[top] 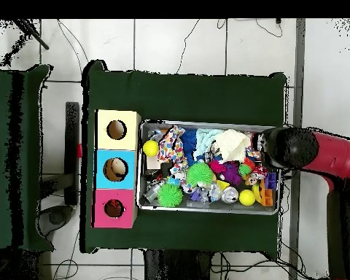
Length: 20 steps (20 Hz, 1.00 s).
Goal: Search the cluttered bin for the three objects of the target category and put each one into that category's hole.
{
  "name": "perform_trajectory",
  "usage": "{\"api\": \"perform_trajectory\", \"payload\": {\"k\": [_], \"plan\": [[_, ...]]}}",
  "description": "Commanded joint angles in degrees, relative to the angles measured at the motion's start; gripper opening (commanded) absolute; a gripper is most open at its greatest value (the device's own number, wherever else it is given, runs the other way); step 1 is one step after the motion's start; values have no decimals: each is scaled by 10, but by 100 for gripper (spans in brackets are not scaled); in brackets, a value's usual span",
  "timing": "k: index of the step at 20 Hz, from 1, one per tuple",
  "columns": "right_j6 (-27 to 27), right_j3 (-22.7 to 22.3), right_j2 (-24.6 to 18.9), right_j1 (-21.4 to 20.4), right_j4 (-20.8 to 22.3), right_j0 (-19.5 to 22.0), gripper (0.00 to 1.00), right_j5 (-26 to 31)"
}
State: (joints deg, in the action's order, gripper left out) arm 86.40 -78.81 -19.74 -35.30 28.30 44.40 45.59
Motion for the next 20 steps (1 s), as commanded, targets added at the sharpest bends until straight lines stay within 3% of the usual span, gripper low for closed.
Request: {"api": "perform_trajectory", "payload": {"k": [1,6,20], "plan": [[-7,-96,15,12,-3,26,100,13],[18,-128,25,-1,-1,31,100,-6],[36,-170,41,24,27,60,100,-81]]}}
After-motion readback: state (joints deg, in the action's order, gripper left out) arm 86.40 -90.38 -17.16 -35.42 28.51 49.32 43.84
